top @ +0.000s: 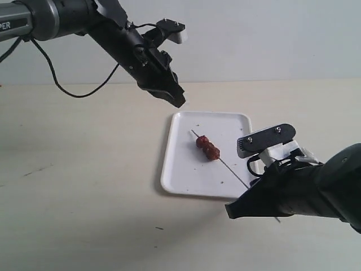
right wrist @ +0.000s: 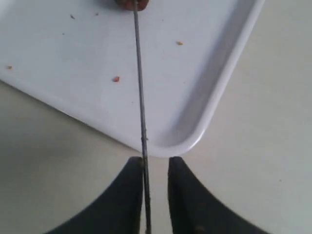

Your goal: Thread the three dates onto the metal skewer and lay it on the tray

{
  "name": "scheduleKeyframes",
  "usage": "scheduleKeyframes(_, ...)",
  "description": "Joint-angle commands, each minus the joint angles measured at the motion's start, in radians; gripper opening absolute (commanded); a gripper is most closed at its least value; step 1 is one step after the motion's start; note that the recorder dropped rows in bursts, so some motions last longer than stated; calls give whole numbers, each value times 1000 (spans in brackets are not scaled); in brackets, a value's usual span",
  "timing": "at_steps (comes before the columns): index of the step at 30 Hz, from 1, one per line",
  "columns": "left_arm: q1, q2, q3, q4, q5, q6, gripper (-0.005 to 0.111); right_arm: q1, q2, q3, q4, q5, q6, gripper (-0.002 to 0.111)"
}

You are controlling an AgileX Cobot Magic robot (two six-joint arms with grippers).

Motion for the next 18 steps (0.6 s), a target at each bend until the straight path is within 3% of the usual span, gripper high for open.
scheduleKeyframes(1,3,-41,4,-25,23,-11,0,3,16,-32,-8,-19,9,33)
scheduleKeyframes(7,3,-44,4,-38,64,-11,0,3,8,-66,-8,-68,7,51)
scheduleKeyframes(12,15,-77,40,-40,59,-6,0,3,-65,-64,92,-262,-115,50)
scheduleKeyframes(15,30,-138,129,-72,-9,27,0,3,-138,-64,167,-303,-231,39)
scheduleKeyframes(17,31,-199,215,-111,-72,76,0,3,-199,-64,190,-302,-303,20)
scheduleKeyframes(18,31,-270,309,-169,-152,119,0,3,-257,-64,197,-295,-323,1)
